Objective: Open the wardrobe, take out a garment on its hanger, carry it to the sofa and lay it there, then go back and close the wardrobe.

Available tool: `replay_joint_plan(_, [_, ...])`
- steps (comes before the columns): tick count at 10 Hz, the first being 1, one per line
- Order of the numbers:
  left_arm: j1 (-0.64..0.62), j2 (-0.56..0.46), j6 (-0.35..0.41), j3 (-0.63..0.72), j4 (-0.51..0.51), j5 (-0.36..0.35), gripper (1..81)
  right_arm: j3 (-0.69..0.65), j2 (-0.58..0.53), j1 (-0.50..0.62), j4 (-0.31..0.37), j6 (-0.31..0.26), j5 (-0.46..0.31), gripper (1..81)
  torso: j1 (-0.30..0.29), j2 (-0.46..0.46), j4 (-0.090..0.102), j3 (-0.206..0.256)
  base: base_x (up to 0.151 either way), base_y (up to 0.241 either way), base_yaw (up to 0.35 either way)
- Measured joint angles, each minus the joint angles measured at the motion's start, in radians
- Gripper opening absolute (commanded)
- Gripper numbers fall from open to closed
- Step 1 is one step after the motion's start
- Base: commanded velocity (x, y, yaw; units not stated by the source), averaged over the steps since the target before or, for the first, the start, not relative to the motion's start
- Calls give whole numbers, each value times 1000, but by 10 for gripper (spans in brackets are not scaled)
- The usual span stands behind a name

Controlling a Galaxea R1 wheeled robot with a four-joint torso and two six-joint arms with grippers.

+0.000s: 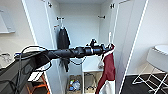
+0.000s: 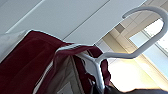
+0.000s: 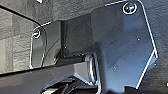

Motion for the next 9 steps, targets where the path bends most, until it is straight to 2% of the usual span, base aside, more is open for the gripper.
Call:
replay_joint_plan(5, [5, -74, 20, 121, 0, -6, 10, 0, 0, 5, 0, 0, 2, 811, 0, 0, 0, 0, 0, 0, 0])
replay_joint_plan(7, [64, -139, 30, 138, 0, -62, 10, 0, 0, 5, 0, 0, 2, 811, 0, 0, 0, 0, 0, 0, 0])
replay_joint_plan(9, [126, -206, 47, 162, 7, -65, 10, 0, 0, 5, 0, 0, 2, 811, 0, 0, 0, 0, 0, 0, 0])
